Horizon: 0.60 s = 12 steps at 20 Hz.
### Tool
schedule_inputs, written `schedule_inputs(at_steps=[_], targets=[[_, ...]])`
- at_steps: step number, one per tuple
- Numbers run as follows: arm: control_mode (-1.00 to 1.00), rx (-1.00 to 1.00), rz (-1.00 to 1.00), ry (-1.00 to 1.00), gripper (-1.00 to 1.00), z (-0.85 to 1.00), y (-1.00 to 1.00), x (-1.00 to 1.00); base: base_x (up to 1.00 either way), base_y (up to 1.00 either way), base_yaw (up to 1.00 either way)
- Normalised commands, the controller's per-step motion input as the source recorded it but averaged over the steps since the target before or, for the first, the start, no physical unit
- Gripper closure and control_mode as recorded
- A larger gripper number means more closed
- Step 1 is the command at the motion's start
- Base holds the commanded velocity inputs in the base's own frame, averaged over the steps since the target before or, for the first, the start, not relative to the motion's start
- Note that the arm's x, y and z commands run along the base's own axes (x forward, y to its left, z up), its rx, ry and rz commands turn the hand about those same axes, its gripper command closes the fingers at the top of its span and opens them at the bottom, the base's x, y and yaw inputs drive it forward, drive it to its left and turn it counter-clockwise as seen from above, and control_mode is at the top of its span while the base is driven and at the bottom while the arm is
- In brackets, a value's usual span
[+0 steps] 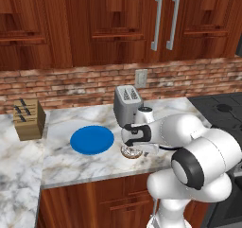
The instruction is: Place the pastries on the plates.
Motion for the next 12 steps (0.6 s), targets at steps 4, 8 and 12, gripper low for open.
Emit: schedule_inputs(at_steps=[4, 8, 12], targets=[[-1.00, 0.00, 0.00, 0.00, 1.00, 0.00, 0.00, 0.00, 0.00, 0.00, 0.00], [-1.00, 0.00, 0.00, -0.08, 1.00, 0.02, 0.00, 0.00, 0.00, 0.00, 0.00], [-1.00, 0.00, 0.00, -0.02, 1.00, 0.54, 0.04, 0.00, 0.00, 0.00, 0.00]])
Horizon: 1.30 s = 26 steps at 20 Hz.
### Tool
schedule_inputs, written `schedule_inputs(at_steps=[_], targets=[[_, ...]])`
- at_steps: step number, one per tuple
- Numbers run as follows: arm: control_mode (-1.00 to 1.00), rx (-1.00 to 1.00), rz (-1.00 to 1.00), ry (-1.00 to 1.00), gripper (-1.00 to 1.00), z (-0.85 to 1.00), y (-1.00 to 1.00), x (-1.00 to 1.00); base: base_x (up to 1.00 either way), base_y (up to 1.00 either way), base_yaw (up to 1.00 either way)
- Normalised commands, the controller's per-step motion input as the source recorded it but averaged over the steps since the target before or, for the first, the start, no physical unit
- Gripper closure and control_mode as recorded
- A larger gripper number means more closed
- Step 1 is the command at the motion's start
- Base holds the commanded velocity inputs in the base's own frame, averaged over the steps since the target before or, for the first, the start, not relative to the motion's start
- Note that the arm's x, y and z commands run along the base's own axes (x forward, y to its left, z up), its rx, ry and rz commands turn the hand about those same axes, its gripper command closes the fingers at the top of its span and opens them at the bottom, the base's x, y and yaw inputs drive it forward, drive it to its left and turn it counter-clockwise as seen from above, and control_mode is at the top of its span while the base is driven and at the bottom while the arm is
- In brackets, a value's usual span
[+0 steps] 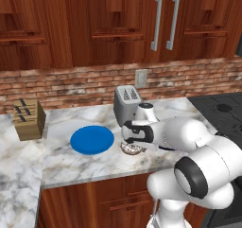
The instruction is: Place the pastries on the plates.
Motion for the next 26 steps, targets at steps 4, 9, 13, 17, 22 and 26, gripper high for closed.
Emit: schedule_inputs(at_steps=[4, 9, 13, 17, 22, 26], targets=[[-1.00, 0.04, -0.01, -0.01, 1.00, 0.68, 0.10, 0.00, 0.00, 0.00, 0.00], [-1.00, 0.01, -0.02, -0.02, 1.00, 0.55, 0.35, 0.00, 0.00, 0.00, 0.00], [-1.00, 0.00, -0.05, -0.01, 1.00, 0.51, 0.41, 0.00, 0.00, 0.00, 0.00], [-1.00, 0.00, -0.06, 0.03, 1.00, 0.37, 0.44, 0.09, 0.00, 0.00, 0.00], [-1.00, -0.01, -0.07, 0.05, 1.00, 0.06, 0.47, 0.38, 0.00, 0.00, 0.00], [-1.00, 0.00, -0.03, 0.00, 1.00, 0.00, 0.44, 0.57, 0.00, 0.00, 0.00]])
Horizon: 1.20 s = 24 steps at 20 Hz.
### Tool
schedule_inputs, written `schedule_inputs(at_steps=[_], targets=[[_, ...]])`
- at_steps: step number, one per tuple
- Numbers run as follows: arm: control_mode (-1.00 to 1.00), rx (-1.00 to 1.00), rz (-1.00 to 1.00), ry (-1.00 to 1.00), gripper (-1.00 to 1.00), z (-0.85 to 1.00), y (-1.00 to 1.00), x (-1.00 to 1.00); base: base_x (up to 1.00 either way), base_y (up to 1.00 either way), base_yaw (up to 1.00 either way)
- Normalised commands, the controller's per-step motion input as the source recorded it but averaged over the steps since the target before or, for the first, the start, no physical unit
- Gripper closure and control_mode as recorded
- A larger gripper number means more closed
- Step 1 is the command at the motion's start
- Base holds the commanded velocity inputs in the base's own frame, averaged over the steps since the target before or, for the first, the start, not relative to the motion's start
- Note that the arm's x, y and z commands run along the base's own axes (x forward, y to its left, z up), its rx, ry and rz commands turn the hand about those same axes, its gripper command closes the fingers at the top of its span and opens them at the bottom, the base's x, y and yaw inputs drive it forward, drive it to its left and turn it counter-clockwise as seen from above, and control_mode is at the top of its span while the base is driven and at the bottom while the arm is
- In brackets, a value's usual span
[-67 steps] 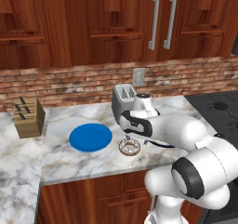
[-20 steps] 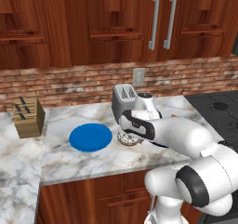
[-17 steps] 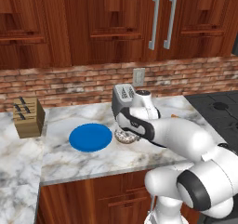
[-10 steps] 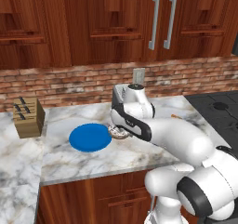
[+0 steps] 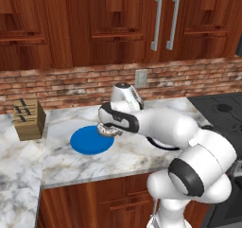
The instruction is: Place the pastries on the plates.
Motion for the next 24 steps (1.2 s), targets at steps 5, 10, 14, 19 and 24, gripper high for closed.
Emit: schedule_inputs(at_steps=[5, 10, 14, 19, 24], targets=[[-1.00, -0.01, -0.05, 0.01, 1.00, 0.00, 0.45, 0.52, 0.00, 0.00, 0.00], [-1.00, -0.06, -0.07, 0.00, 1.00, -0.11, 0.38, 0.53, 0.00, 0.00, 0.00], [-1.00, -0.01, -0.02, 0.00, 1.00, -0.11, 0.22, 0.31, 0.00, 0.00, 0.00], [-1.00, 0.00, 0.00, 0.03, 1.00, -0.31, 0.02, 0.19, 0.00, 0.00, 0.00], [-1.00, 0.00, 0.00, 0.07, 1.00, -0.45, 0.01, 0.05, 0.00, 0.00, 0.00]])
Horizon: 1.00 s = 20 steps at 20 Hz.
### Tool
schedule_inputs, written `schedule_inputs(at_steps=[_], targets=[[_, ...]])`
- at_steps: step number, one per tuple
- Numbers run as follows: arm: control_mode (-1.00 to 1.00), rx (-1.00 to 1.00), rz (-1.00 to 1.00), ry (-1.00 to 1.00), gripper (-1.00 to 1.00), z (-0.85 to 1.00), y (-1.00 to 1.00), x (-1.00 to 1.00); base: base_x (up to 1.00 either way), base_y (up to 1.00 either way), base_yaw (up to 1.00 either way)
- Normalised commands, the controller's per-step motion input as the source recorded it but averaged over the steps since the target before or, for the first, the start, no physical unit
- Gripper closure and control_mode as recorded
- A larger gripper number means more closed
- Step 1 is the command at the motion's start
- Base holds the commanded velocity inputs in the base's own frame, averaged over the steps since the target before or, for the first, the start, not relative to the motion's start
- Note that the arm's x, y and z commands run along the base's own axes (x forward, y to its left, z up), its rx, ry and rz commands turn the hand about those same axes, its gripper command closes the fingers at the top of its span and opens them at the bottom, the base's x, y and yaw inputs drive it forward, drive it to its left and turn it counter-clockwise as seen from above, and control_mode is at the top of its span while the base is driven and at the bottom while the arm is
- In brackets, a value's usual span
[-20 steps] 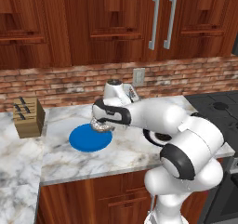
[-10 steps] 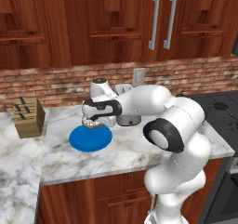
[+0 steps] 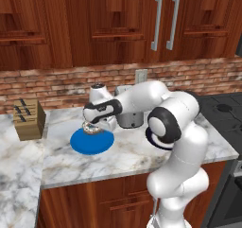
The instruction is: Place the pastries on the plates.
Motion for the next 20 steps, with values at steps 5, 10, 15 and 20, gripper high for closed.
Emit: schedule_inputs(at_steps=[5, 10, 15, 20], targets=[[-1.00, 0.00, 0.00, 0.05, 1.00, -0.35, 0.01, -0.05, 0.00, 0.00, 0.00], [-1.00, 0.00, 0.00, 0.08, 1.00, -0.23, 0.00, -0.09, 0.00, 0.00, 0.00], [-1.00, 0.00, 0.00, 0.10, 1.00, -0.21, 0.00, -0.10, 0.00, 0.00, 0.00], [-1.00, 0.00, 0.00, 0.05, 1.00, -0.11, 0.00, 0.00, 0.00, 0.00, 0.00]])
